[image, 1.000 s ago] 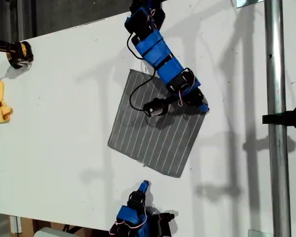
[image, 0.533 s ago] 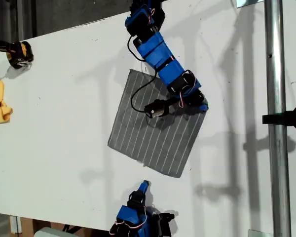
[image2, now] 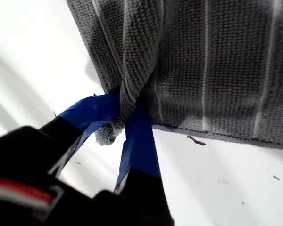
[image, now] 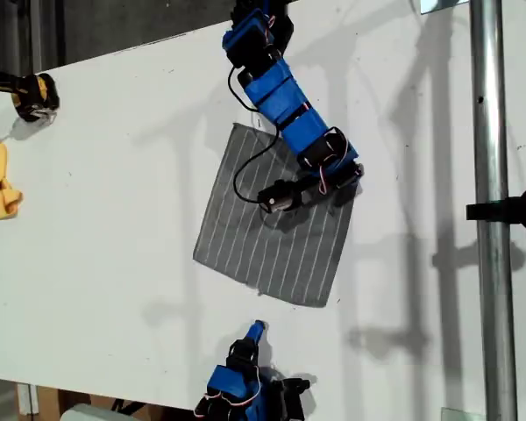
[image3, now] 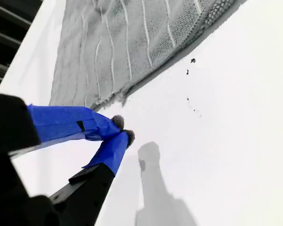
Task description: Grasp corners of a towel and fold twice.
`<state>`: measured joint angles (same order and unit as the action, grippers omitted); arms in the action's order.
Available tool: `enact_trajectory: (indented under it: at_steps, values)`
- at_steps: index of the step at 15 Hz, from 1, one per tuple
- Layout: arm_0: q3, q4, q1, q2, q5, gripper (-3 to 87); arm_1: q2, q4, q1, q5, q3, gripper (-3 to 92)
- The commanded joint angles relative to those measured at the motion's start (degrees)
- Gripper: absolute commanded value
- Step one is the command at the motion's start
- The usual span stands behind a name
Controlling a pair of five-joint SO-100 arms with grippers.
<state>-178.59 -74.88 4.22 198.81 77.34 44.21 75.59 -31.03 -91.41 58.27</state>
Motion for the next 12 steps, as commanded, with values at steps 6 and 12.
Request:
enact_trajectory:
  at_steps: [6,12]
  values:
    - [30.0,2.8,-8.7,-28.7,7.6,-1.0,1.8,0.3,1.1,1.7,0.6,-0.2]
    - [65.1,5.5,-17.3,-78.2,-6.2,-1.0,2.3,-0.7,1.8,2.0,0.1,-0.2]
